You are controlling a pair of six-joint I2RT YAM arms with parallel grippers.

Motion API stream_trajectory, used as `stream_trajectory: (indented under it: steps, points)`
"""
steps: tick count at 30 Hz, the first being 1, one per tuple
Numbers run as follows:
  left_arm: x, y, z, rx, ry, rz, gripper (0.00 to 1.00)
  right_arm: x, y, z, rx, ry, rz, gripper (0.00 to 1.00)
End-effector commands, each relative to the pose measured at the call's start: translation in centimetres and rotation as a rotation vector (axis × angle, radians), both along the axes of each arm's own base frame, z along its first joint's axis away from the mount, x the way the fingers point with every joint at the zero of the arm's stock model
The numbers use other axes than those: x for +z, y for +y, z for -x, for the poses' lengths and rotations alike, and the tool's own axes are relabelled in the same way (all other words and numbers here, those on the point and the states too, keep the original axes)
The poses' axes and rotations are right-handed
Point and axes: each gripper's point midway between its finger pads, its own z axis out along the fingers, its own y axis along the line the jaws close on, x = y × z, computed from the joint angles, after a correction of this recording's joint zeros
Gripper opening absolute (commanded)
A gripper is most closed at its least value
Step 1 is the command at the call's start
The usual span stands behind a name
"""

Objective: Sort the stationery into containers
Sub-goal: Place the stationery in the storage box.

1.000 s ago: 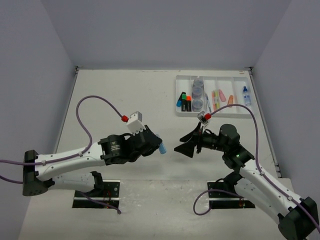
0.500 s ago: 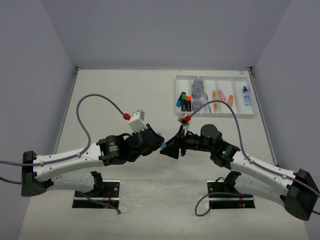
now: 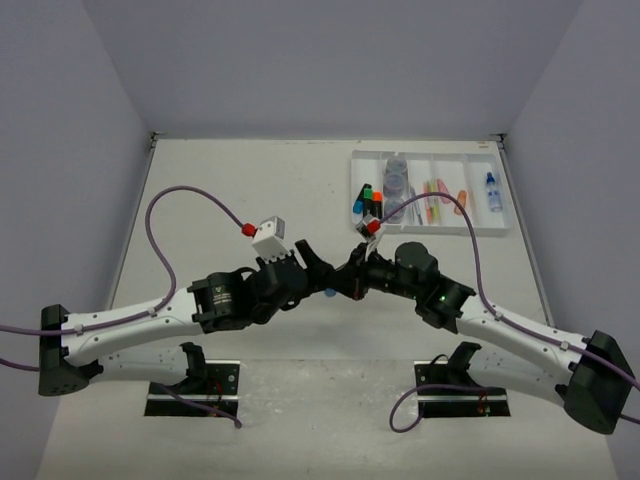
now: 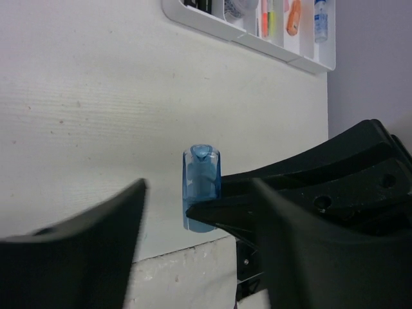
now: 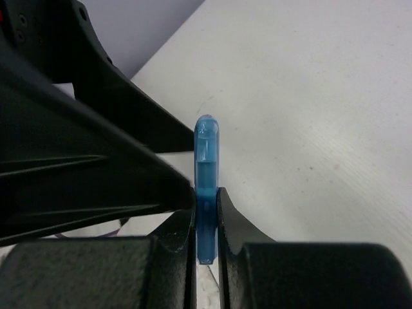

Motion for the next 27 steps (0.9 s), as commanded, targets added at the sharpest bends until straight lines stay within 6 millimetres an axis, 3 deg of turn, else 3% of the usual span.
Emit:
stream_trajectory:
  steps: [1, 3, 7, 11, 14, 16, 18, 19, 22, 25, 26, 27]
  points:
    - [4.3, 2.9, -1.6, 0.097, -0.141, 0.011, 1.0, -1.6, -4.2, -4.2, -0.262, -0.088, 0.139, 0.0]
    - [5.0, 5.0, -1.6, 0.127, -0.16, -0.034, 1.0, -2.0, -7.5, -6.5, -0.414, -0.103, 0.187, 0.0]
    - [7.5, 8.9, -0.5, 0.068, -0.239, -0.095, 1.0, -3.5, -16.6, -11.0, -0.742, -0.092, 0.323, 0.0]
    - [9.0, 11.0, 1.0, -0.054, -0.309, -0.124, 1.0, -2.5, -24.5, -14.6, -1.047, -0.143, 0.487, 0.0]
    - [9.5, 12.8, 2.3, -0.126, -0.328, -0.144, 1.0, -0.4, -29.0, -18.0, -1.219, -0.154, 0.599, 0.0]
    - [9.7, 14.0, 2.8, -0.139, -0.336, -0.157, 1.0, -1.6, -30.5, -20.6, -1.237, -0.113, 0.703, 0.0]
    - [9.7, 14.8, 3.0, -0.152, -0.365, -0.163, 1.0, -0.3, -32.1, -23.7, -1.258, -0.108, 0.712, 0.0]
    - [9.5, 15.1, 3.0, -0.164, -0.379, -0.181, 1.0, -1.7, -32.8, -24.7, -1.246, -0.075, 0.75, 0.0]
    - [8.9, 15.7, 2.9, -0.17, -0.401, -0.232, 1.0, -1.9, -34.8, -29.6, -1.239, -0.009, 0.792, 0.0]
    - [8.9, 17.2, 2.5, -0.111, -0.401, -0.246, 1.0, -5.0, -36.7, -31.3, -1.216, 0.145, 0.868, 0.01]
    - [9.1, 18.2, 2.4, -0.065, -0.408, -0.232, 1.0, -6.4, -37.6, -32.8, -1.201, 0.198, 0.873, 0.04]
    - [8.8, 18.5, 2.3, -0.053, -0.414, -0.232, 1.0, -7.3, -37.5, -33.0, -1.168, 0.234, 0.881, 0.09]
